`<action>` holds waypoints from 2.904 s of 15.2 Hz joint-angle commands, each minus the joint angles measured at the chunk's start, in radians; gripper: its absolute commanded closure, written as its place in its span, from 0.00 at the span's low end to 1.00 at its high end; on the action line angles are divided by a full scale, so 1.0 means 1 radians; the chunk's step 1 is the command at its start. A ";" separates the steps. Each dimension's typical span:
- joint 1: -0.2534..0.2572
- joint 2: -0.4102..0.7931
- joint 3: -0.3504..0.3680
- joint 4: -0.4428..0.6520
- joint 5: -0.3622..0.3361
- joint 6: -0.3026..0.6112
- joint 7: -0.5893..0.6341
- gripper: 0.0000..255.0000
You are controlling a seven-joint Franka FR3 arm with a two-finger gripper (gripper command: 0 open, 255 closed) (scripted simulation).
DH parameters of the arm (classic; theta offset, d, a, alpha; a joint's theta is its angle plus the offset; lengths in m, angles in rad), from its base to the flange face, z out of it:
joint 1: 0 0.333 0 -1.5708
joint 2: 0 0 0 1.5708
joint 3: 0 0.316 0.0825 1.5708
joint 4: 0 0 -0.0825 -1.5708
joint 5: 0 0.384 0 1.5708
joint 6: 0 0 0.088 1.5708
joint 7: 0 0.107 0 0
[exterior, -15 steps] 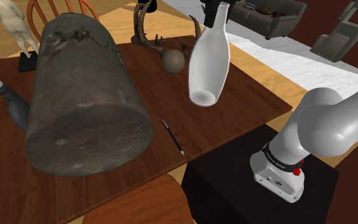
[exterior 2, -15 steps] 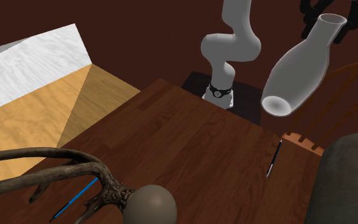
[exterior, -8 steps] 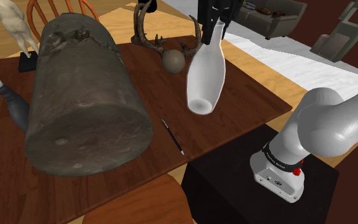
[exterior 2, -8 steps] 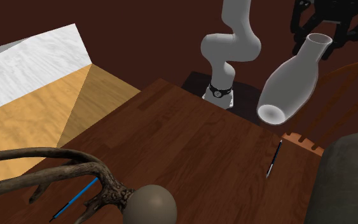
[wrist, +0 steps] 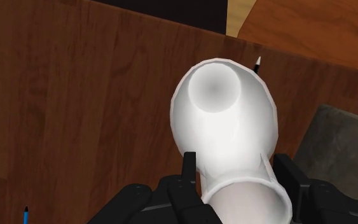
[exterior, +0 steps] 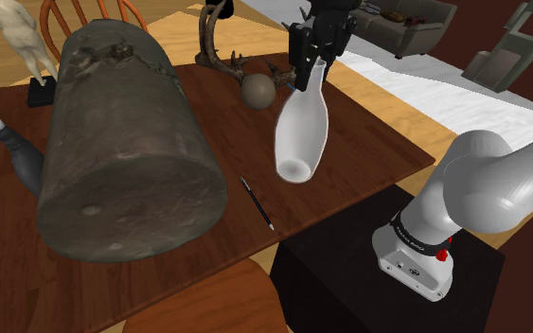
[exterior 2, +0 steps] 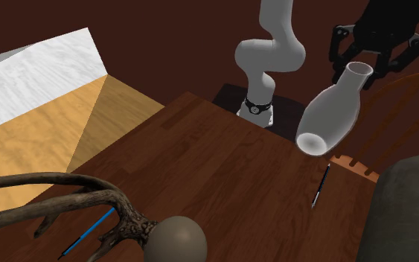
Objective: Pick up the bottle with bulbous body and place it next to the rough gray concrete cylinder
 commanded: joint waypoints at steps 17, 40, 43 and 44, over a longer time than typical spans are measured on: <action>0.012 -0.032 0.022 -0.263 0.023 0.232 -0.006 1.00; 0.009 -0.033 0.012 -0.165 0.014 0.134 -0.004 0.00; 0.009 -0.033 0.012 -0.165 0.014 0.134 -0.004 0.00; 0.009 -0.033 0.012 -0.165 0.014 0.134 -0.004 0.00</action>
